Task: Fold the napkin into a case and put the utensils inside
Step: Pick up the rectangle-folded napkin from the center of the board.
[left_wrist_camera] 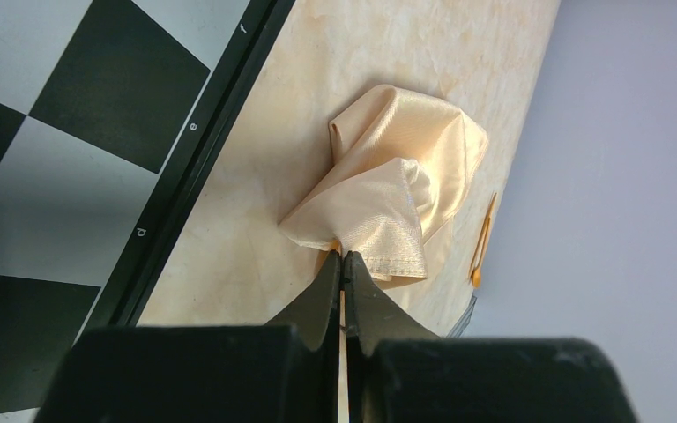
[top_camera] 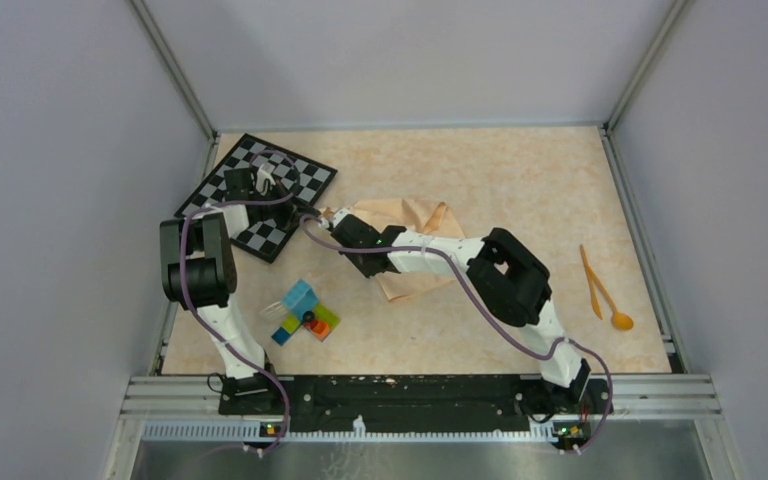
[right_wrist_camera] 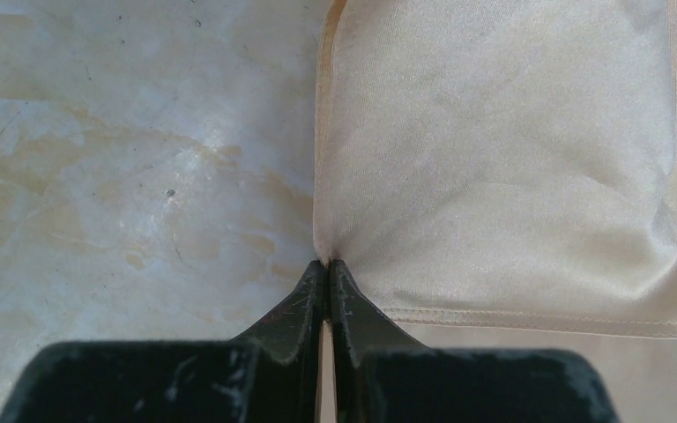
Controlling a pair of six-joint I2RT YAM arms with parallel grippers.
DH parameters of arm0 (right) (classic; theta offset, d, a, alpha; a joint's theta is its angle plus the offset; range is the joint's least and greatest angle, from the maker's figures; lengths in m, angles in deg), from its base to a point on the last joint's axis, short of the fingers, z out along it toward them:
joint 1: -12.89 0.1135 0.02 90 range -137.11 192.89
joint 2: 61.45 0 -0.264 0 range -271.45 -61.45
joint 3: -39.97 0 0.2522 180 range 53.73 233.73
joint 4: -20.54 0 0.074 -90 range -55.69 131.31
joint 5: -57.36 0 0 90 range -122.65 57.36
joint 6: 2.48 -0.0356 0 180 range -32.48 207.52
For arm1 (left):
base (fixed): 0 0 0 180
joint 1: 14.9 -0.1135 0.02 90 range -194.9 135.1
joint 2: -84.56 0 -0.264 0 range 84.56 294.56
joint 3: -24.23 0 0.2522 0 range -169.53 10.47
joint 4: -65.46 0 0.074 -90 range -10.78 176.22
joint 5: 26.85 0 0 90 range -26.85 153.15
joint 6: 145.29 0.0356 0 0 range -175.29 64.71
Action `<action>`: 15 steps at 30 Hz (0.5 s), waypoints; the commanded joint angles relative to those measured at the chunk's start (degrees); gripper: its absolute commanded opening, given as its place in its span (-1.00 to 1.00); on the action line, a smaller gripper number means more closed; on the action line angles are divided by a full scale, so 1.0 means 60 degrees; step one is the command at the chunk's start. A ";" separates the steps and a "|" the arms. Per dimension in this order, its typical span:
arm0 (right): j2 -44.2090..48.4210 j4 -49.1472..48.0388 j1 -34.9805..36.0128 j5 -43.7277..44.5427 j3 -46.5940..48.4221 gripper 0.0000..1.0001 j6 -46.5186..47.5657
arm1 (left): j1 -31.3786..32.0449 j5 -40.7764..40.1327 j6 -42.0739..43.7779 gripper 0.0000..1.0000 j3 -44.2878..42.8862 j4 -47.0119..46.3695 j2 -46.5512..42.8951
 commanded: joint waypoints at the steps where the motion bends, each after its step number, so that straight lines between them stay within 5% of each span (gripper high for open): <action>1: 0.0414 0.0019 0.0091 0.0354 0.0475 -1.00 0.0095 | -0.0056 0.0175 0.0130 -1.00 -0.0239 -0.0395 -0.0242; 15: 0.1297 -0.0205 -0.0441 -0.1266 0.0076 -1.00 -0.0445 | -0.0068 0.0334 0.0185 -1.00 -0.0267 -0.0388 -0.0305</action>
